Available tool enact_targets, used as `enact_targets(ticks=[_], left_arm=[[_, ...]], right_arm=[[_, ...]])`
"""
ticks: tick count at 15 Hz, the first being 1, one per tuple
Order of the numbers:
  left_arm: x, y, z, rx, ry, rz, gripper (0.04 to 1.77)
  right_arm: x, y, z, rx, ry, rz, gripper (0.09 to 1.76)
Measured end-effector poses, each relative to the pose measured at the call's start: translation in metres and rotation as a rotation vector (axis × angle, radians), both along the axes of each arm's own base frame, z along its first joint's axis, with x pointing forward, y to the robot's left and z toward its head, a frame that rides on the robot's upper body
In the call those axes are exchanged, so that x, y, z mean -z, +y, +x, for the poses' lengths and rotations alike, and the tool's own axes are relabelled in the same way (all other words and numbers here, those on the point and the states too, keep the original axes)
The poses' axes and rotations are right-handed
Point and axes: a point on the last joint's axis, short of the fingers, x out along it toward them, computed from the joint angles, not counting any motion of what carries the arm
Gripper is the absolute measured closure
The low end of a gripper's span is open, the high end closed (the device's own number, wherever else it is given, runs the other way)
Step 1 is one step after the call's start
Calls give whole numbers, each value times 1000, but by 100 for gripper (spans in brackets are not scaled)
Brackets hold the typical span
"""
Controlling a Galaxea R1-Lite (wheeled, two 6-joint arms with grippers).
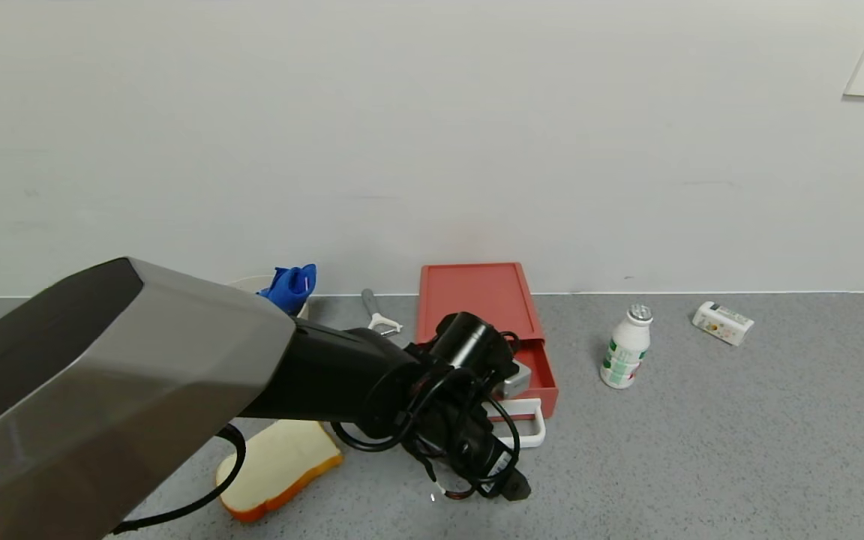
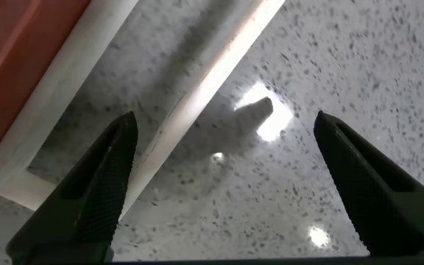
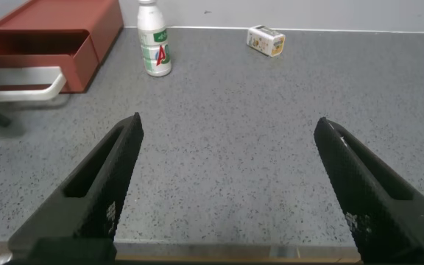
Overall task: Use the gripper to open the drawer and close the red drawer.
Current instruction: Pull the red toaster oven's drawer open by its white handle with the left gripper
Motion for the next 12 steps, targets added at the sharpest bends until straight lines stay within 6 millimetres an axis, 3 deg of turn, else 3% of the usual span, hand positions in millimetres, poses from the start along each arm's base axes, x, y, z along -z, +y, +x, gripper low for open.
enact_targets(ticks=[12], left_arm=[[-1,4,-53,2,85,23,9]], right_arm=[[0,0,0,0,0,0,14]])
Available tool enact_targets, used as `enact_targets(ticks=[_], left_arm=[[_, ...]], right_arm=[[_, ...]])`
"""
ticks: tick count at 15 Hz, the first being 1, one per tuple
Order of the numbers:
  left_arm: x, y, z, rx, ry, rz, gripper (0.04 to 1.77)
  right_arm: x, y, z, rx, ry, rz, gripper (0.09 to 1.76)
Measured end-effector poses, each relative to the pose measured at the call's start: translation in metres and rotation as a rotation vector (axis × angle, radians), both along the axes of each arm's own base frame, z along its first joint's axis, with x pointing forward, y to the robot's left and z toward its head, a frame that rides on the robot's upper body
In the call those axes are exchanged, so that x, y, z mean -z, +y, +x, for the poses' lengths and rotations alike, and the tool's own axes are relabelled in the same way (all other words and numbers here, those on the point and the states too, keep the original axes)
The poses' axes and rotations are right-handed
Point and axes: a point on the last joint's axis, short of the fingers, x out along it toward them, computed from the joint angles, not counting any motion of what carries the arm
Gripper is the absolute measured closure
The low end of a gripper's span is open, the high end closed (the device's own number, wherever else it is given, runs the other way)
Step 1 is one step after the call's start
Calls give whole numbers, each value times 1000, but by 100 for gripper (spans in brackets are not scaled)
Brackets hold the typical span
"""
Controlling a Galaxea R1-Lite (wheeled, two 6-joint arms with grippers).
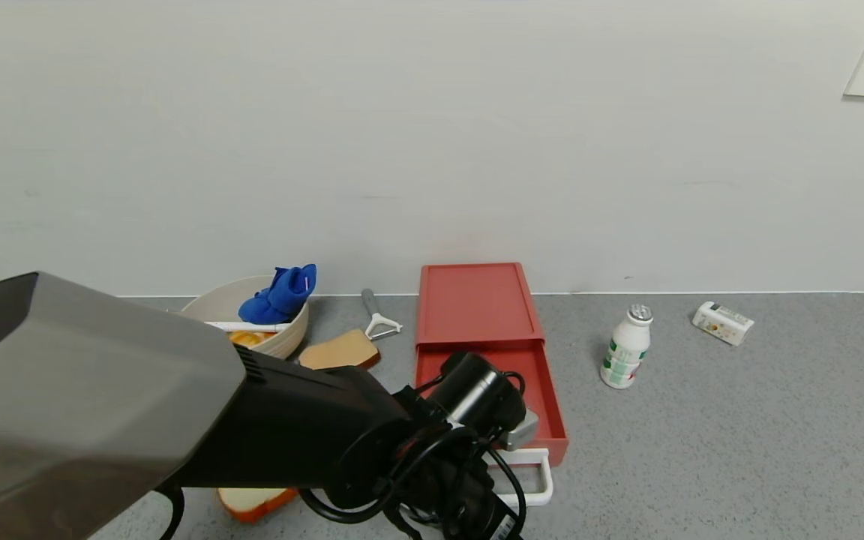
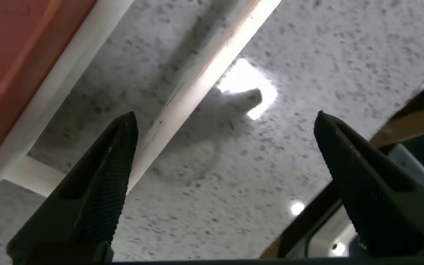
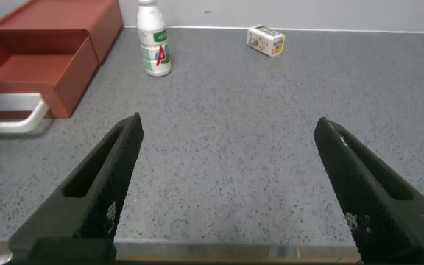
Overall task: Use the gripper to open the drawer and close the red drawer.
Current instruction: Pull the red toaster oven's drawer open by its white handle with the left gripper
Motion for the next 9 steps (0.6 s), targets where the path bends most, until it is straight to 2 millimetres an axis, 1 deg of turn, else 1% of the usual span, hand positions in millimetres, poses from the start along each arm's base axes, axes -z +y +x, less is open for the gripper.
enact_targets(ticks=[9], left_arm=[[-2,1,-17,-33,40,-4,9]], right_arm=[[0,0,0,0,0,0,14]])
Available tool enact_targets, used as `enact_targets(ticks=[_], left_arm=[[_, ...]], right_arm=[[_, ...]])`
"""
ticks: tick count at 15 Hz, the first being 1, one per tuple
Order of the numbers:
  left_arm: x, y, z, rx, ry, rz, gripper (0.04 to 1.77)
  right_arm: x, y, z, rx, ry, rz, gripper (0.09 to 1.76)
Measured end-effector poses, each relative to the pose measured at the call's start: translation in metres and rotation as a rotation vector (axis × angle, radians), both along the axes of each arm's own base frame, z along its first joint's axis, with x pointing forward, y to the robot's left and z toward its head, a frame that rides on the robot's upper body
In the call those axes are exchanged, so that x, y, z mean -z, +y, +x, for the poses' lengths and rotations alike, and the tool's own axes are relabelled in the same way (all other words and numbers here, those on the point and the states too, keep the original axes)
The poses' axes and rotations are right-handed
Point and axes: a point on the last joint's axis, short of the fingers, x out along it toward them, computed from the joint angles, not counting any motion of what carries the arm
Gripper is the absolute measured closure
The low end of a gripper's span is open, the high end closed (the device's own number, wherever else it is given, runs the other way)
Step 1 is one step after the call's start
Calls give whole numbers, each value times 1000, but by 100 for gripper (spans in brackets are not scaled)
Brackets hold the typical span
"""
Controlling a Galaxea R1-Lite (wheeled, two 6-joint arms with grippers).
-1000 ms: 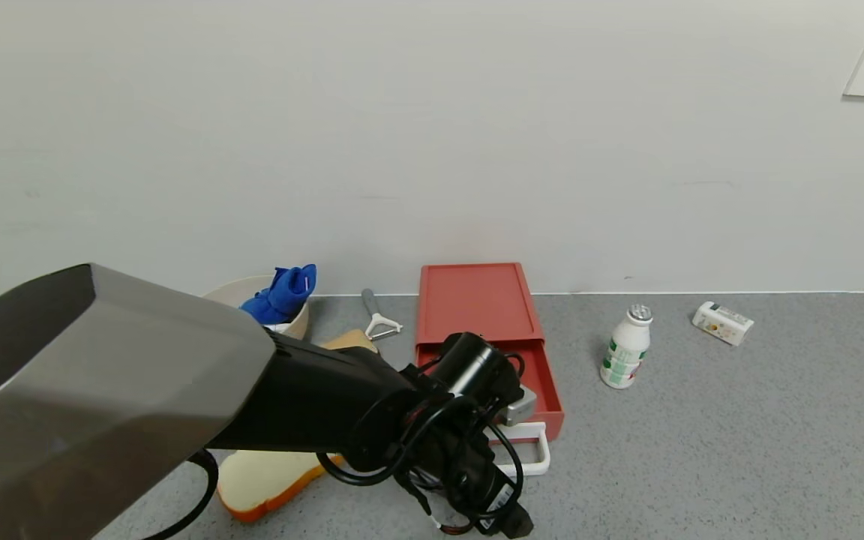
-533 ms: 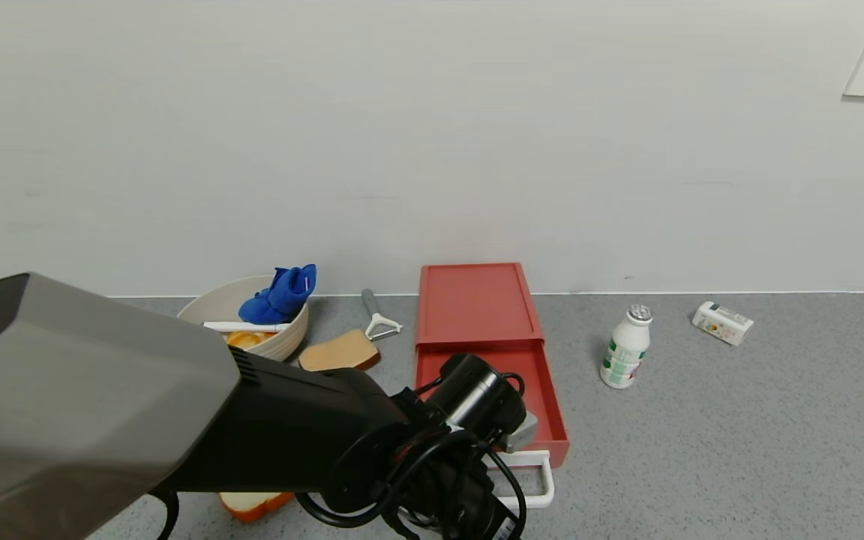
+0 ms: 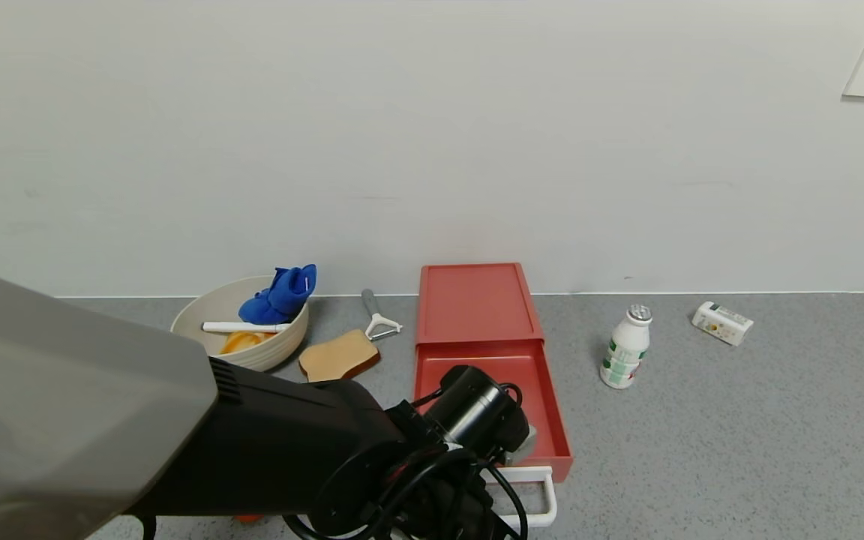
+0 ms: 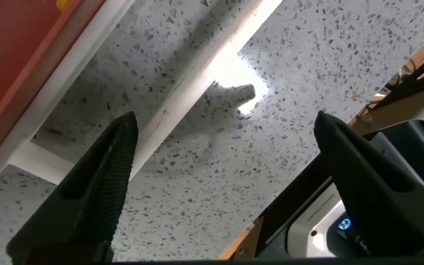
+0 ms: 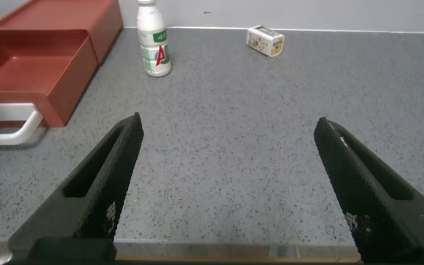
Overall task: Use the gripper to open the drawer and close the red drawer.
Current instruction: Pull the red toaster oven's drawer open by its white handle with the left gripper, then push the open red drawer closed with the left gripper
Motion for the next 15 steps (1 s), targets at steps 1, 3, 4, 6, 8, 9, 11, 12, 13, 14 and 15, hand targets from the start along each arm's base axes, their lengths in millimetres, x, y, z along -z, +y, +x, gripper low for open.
enact_targets(ticks=[1,3,4,6,8,9,11,12,13,14,15], left_arm=[[0,0,-1,-1,3,-1,9],[-1,-1,-3,1,3,-2,9],[-2,0,-4,1,1,-4,9],[-10,2,-5,-2,-17,-16,9],[-25,5,-6,-5,-46,-50,9],[-36,8,-8,-8,-66,-74,9],[-59,17,-13,-17,-106,-108,9],[-69,24,-17,-32,-127,-103,9],[-78,31,-21,-57,-153,-80,9],[-86,37,-24,-97,-184,-58,9],[-94,43,-26,-154,-223,-46,9]], right_arm=[[0,0,0,0,0,0,14],[0,0,0,0,0,0,14],[0,0,0,0,0,0,14],[0,0,0,-1,0,0,14],[0,0,0,-1,0,0,14],[0,0,0,-1,0,0,14],[0,0,0,-1,0,0,14],[0,0,0,-1,0,0,14],[0,0,0,-1,0,-1,14],[0,0,0,0,0,0,14],[0,0,0,0,0,0,14]])
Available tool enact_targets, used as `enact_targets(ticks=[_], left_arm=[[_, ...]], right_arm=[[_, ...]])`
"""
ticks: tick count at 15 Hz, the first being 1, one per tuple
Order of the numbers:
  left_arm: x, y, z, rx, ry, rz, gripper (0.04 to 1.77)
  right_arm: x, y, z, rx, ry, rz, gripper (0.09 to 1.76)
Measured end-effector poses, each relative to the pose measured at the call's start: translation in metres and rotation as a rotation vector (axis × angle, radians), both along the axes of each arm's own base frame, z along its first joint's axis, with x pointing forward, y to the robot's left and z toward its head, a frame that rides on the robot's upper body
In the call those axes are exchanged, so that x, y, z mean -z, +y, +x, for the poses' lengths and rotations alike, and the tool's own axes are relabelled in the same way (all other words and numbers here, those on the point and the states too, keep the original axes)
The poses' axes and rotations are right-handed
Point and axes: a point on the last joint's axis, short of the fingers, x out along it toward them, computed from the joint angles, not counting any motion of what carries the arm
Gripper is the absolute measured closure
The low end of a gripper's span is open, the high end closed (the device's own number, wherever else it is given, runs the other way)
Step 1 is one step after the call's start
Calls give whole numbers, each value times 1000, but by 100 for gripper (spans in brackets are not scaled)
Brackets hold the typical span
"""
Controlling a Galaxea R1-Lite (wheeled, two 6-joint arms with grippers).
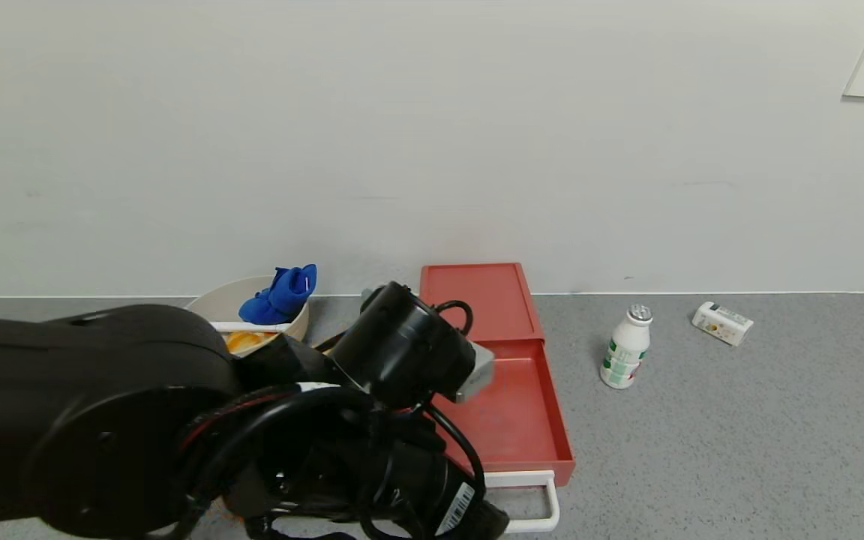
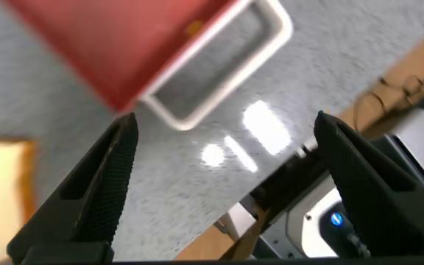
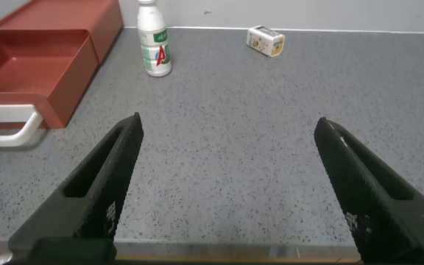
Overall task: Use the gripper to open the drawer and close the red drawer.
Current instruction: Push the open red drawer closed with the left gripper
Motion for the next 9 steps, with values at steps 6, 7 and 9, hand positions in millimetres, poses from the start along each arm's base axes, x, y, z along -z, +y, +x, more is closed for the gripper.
enact_targets(ticks=[6,7,9], left_arm=[[-21,48,10,-258,-143,26,9],[-24,55,12,-281,-156,9,9],[-31,66,14,-317,-195,-33,9]], right_arm=[[0,0,0,0,0,0,14],[0,0,0,0,0,0,14],[0,0,0,0,0,0,14]])
